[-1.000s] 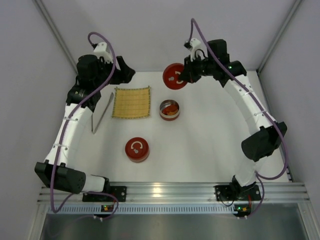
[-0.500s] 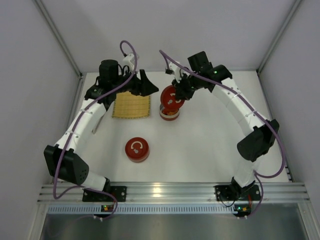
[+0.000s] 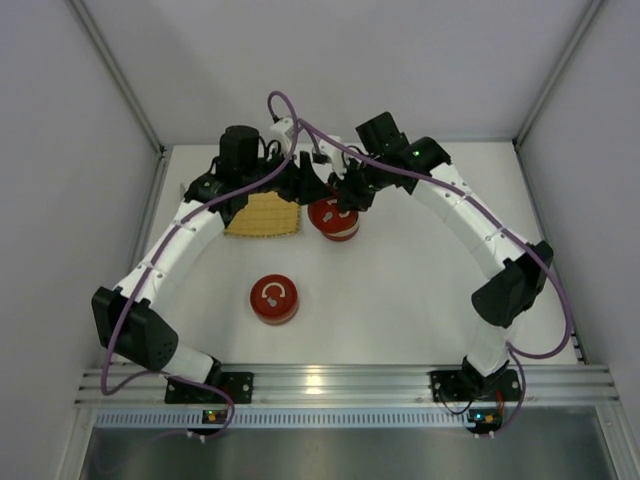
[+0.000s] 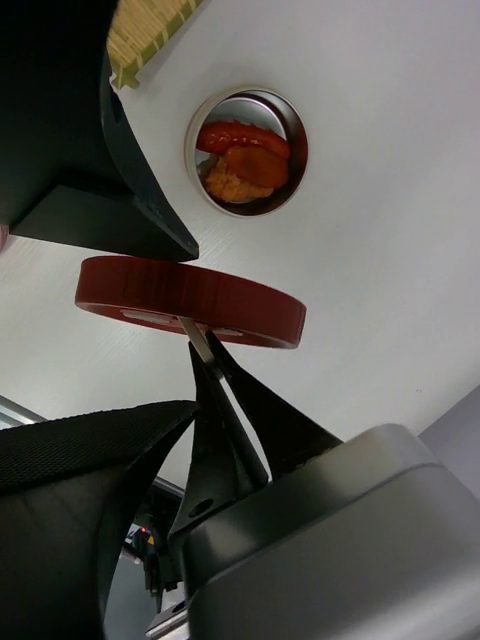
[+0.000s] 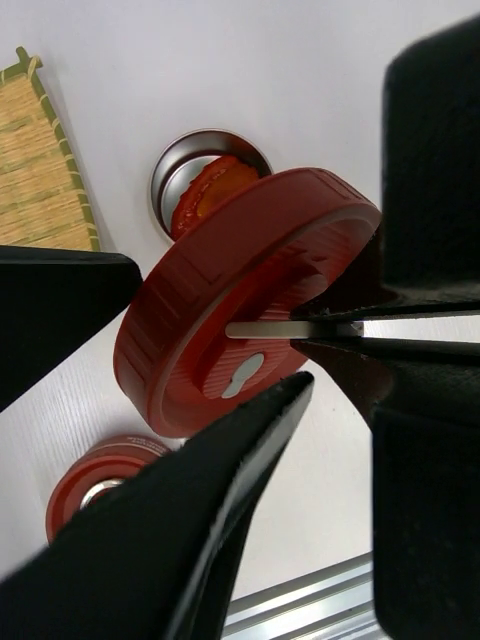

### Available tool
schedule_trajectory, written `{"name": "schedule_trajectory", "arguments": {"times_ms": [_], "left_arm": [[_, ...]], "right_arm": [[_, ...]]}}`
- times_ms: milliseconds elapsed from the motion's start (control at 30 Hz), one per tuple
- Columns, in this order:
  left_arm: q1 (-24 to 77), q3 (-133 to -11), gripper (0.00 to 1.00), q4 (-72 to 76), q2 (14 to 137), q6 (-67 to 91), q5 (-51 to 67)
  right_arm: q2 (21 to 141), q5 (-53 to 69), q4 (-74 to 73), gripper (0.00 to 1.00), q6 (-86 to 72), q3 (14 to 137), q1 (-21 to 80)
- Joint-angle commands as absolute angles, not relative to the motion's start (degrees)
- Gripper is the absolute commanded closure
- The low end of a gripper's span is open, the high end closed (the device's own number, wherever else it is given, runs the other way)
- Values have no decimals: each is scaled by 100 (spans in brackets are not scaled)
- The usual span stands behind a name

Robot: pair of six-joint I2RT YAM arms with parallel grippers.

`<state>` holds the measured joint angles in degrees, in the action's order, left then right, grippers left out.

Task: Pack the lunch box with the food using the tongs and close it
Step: Pick up the box lid from the center of the board.

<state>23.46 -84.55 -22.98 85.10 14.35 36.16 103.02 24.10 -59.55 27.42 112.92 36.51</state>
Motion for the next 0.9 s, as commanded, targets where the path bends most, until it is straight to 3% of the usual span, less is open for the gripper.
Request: {"name": "schedule_trajectory", "arguments": {"times_ms": [0, 333, 433, 500, 667, 867], "left_arm": [[2469, -8403, 39, -2355, 8613, 1275, 3498], [2584, -8367, 56, -2417, 8710, 1336, 3428], [2575, -8376, 75, -2321, 8710, 1476, 3550], [2549, -8289, 100, -2172, 8675, 1739, 3629], [2286, -8016, 100, -1268, 8455, 2704, 3752], [1890, -7604, 100, -11, 8473, 4444, 4728]], "right_arm": [[9905, 2373, -6012, 100, 2804, 11584, 3788], [9809, 2417, -5994, 100, 2751, 11646, 3797], [9791, 2408, -5977, 100, 2733, 11611, 3788], [9695, 2382, -5810, 100, 2655, 11541, 3788], [9256, 2101, -4950, 98, 2391, 10785, 3788], [8825, 2170, -3860, 94, 1978, 10178, 3701]]}}
